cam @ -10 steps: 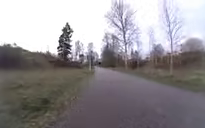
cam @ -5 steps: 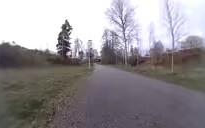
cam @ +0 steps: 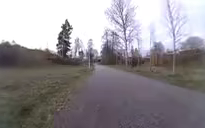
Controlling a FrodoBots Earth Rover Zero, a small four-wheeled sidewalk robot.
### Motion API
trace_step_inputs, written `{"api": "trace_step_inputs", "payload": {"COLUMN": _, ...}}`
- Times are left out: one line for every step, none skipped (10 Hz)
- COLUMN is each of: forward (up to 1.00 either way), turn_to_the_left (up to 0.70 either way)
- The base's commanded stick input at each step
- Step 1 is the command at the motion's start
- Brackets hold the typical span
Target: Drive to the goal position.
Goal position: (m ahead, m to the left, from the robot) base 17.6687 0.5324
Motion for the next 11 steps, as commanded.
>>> {"api": "trace_step_inputs", "payload": {"forward": 0.70, "turn_to_the_left": 0.00}}
{"api": "trace_step_inputs", "payload": {"forward": 0.70, "turn_to_the_left": 0.00}}
{"api": "trace_step_inputs", "payload": {"forward": 0.70, "turn_to_the_left": 0.00}}
{"api": "trace_step_inputs", "payload": {"forward": 0.70, "turn_to_the_left": 0.00}}
{"api": "trace_step_inputs", "payload": {"forward": 0.70, "turn_to_the_left": 0.00}}
{"api": "trace_step_inputs", "payload": {"forward": 0.70, "turn_to_the_left": 0.00}}
{"api": "trace_step_inputs", "payload": {"forward": 0.70, "turn_to_the_left": 0.00}}
{"api": "trace_step_inputs", "payload": {"forward": 0.70, "turn_to_the_left": 0.00}}
{"api": "trace_step_inputs", "payload": {"forward": 0.70, "turn_to_the_left": 0.00}}
{"api": "trace_step_inputs", "payload": {"forward": 0.70, "turn_to_the_left": 0.00}}
{"api": "trace_step_inputs", "payload": {"forward": 0.70, "turn_to_the_left": 0.00}}
